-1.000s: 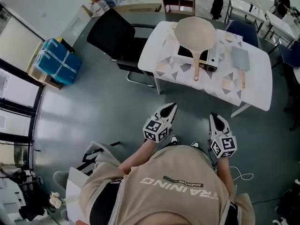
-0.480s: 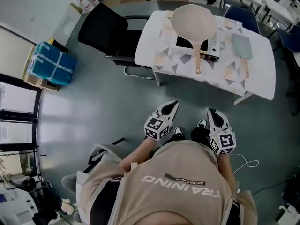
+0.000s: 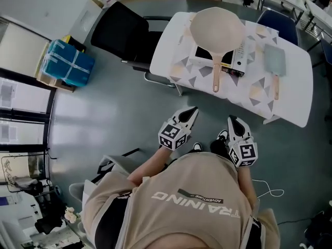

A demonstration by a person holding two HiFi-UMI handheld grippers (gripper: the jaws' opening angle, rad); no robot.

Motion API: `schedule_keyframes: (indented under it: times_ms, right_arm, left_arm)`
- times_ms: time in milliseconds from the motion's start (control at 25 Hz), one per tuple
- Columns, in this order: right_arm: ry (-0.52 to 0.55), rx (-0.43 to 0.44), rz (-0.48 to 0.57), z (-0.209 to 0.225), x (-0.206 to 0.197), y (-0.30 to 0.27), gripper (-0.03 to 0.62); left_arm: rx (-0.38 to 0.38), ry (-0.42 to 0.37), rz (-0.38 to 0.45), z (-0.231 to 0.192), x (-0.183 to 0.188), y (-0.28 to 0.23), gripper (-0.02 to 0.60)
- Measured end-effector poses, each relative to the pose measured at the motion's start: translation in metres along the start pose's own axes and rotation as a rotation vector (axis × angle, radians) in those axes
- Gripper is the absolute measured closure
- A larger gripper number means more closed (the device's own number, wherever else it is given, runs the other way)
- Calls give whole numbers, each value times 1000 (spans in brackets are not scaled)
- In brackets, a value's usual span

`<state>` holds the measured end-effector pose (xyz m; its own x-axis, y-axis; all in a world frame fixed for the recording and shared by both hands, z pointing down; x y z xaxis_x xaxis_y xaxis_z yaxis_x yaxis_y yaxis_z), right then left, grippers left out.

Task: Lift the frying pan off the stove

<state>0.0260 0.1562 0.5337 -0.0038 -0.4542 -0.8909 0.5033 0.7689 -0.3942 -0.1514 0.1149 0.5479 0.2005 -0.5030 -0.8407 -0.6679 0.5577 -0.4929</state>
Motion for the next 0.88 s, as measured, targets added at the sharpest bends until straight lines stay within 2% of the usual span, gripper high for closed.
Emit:
schedule_keyframes:
  times_ms: [280,480,600,880]
  right_arm:
    - [23,78,11,66,24,-46,597]
    - [57,153,0,94,37,-64,597]
    - [60,164,-6,113,44,-71,597]
    - [21,185,-22,141,46,-85,597]
  left_arm:
    - [71,-49,-14,-1,45,-52,581]
    - [119,-9,-4,-3,62,-84,581]
    - [133,21,-1,-1,69,-100,581]
    - [143,26,-31,-5,81,-128,581]
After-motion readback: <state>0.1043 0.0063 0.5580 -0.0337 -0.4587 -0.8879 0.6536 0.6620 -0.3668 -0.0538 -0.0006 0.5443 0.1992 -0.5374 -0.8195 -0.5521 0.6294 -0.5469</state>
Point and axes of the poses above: the fingertips, and each gripper's own axes: y backward along the fingers, z to its right, x out of its top, the point moved 4 cm from there along y, backward along the fingers, and after that the axes turned 10 degrees about -z, right-handed, at the moved point
